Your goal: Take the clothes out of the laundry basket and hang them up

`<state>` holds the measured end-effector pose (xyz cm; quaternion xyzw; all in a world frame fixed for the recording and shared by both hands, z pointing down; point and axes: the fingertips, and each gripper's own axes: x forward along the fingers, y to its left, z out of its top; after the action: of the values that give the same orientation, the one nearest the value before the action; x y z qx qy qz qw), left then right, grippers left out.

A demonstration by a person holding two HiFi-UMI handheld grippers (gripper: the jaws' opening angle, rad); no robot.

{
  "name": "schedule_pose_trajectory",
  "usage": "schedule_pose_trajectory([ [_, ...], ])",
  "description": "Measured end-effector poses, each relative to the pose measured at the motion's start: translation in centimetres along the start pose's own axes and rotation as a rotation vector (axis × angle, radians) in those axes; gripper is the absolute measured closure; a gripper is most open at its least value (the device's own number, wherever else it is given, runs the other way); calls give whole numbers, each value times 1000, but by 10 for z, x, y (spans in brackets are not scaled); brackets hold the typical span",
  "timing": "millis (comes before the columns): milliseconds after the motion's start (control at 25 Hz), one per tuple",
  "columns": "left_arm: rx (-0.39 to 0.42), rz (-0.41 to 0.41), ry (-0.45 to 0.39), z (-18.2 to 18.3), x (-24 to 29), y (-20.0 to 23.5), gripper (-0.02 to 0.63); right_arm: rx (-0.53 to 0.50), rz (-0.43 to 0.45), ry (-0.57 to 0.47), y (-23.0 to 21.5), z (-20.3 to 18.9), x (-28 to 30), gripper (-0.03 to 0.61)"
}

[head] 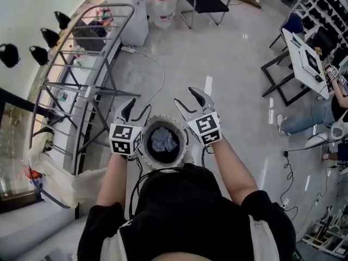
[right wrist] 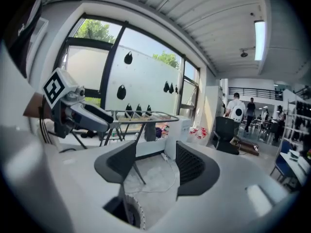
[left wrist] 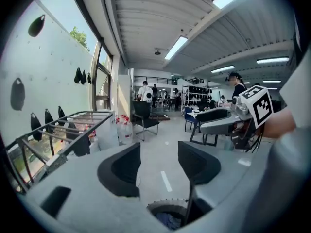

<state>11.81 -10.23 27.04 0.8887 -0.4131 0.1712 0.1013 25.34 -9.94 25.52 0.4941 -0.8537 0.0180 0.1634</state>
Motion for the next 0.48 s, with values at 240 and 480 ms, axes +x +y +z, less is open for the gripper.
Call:
schedule_pose_trajectory([
  [240,-50,34,168,-103,-22,14,371,-111,207,253,76,-108,29,321],
  [480,-146,48,272,-198,-33,31,373,-86,364,479,142,-230,68,322],
])
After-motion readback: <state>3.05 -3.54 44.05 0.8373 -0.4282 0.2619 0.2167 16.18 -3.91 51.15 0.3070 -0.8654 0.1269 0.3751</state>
